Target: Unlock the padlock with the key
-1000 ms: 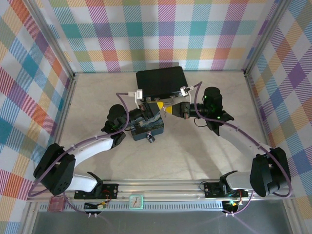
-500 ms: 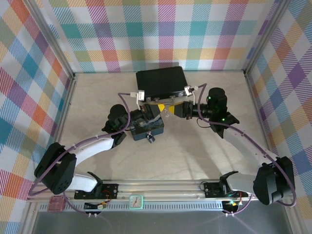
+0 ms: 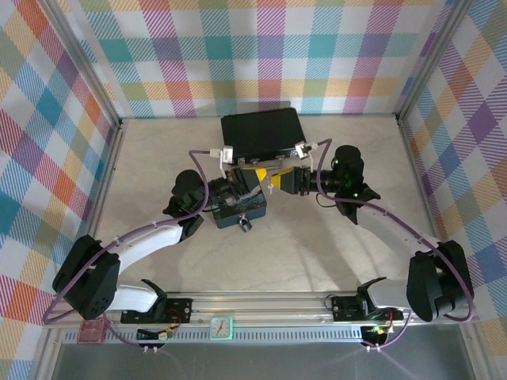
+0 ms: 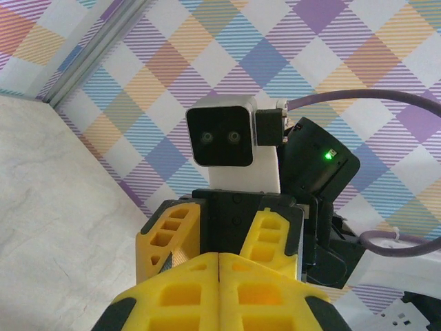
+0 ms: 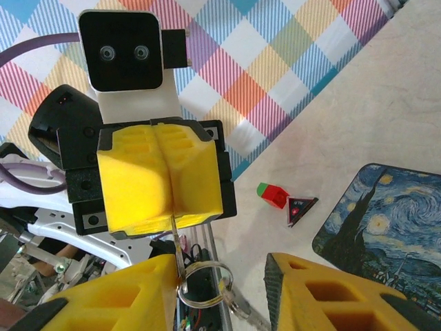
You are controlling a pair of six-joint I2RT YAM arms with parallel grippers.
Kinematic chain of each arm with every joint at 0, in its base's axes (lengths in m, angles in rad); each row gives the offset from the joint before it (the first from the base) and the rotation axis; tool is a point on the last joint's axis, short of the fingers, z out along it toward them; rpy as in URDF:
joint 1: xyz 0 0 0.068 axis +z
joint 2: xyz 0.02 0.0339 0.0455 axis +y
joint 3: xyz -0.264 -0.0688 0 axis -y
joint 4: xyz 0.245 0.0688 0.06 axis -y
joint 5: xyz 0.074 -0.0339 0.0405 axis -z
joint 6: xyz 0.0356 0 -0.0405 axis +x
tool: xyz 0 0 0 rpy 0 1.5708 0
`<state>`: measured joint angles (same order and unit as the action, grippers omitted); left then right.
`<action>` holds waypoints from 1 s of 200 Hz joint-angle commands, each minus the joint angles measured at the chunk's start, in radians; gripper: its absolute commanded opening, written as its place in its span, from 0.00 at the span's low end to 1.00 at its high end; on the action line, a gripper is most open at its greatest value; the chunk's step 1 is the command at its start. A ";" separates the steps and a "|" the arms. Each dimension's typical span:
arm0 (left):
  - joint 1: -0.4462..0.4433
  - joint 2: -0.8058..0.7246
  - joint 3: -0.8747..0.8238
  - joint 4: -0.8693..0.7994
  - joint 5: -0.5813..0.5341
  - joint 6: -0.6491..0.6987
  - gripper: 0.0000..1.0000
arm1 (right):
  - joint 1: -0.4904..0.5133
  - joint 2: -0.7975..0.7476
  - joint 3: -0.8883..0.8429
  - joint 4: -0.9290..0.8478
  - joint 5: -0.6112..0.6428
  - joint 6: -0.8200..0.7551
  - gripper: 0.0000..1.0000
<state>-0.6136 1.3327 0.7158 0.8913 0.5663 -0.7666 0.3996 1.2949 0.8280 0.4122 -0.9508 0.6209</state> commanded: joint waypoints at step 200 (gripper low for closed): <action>-0.017 -0.114 -0.027 -0.073 -0.138 0.046 0.76 | 0.041 -0.025 0.016 -0.008 0.047 -0.012 0.00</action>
<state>-0.6327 1.2747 0.6960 0.8539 0.4839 -0.7418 0.4419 1.2942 0.8272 0.4591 -0.9272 0.6506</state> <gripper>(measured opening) 0.331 0.070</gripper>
